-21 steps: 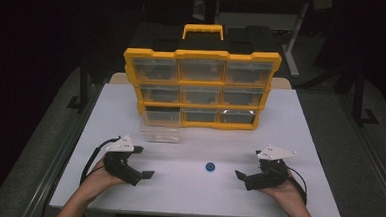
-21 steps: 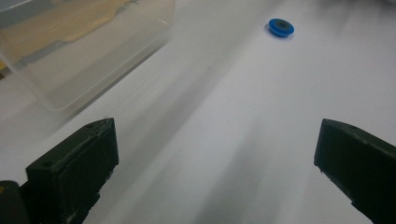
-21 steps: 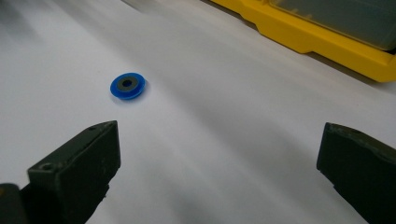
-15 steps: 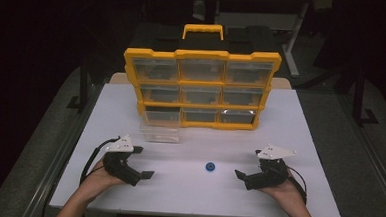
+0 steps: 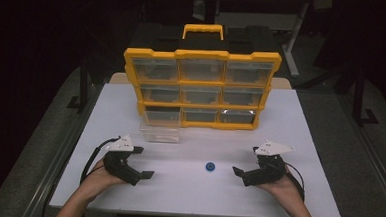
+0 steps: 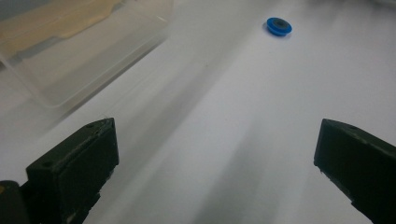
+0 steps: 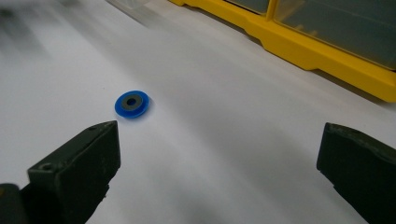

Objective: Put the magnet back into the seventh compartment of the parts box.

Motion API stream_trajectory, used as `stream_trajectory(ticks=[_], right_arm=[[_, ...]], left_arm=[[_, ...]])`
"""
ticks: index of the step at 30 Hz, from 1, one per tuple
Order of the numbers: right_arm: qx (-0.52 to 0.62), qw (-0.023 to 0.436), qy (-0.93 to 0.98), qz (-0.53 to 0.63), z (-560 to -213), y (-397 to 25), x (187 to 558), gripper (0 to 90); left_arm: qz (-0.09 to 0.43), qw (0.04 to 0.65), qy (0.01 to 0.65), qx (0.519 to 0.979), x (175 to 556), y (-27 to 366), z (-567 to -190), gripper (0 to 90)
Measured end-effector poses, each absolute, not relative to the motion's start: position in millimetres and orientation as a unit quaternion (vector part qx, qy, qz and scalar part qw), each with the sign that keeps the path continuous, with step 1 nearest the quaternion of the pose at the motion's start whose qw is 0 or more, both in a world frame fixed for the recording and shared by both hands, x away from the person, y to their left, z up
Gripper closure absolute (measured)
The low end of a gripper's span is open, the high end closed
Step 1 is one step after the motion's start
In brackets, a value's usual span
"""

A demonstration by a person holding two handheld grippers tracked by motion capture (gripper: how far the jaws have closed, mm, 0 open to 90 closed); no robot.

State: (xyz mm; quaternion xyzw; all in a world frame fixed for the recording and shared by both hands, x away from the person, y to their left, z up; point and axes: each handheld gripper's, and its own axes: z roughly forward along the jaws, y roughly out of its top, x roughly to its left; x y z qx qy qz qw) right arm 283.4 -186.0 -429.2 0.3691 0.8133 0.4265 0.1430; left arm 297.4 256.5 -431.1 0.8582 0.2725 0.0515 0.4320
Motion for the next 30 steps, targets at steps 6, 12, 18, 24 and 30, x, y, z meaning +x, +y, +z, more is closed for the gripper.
stream_trajectory(ticks=[6,12,18,24,30], right_arm=[[0.363,0.139,0.816,0.428,-427,-182,288,0.0],[0.361,0.137,0.818,0.425,-425,-179,292,0.0],[0.358,0.134,0.821,0.423,-425,-176,296,0.0],[0.35,0.134,0.824,0.424,-424,-172,299,0.0],[0.346,0.133,0.826,0.424,-423,-167,301,0.0]], left_arm=[[0.048,0.433,0.268,0.86,298,256,-431,0.2],[0.05,0.431,0.268,0.86,297,257,-431,0.2],[0.052,0.431,0.266,0.861,297,256,-431,0.2],[0.047,0.428,0.268,0.862,298,257,-431,5.3],[0.049,0.424,0.268,0.863,298,258,-431,2.1]])
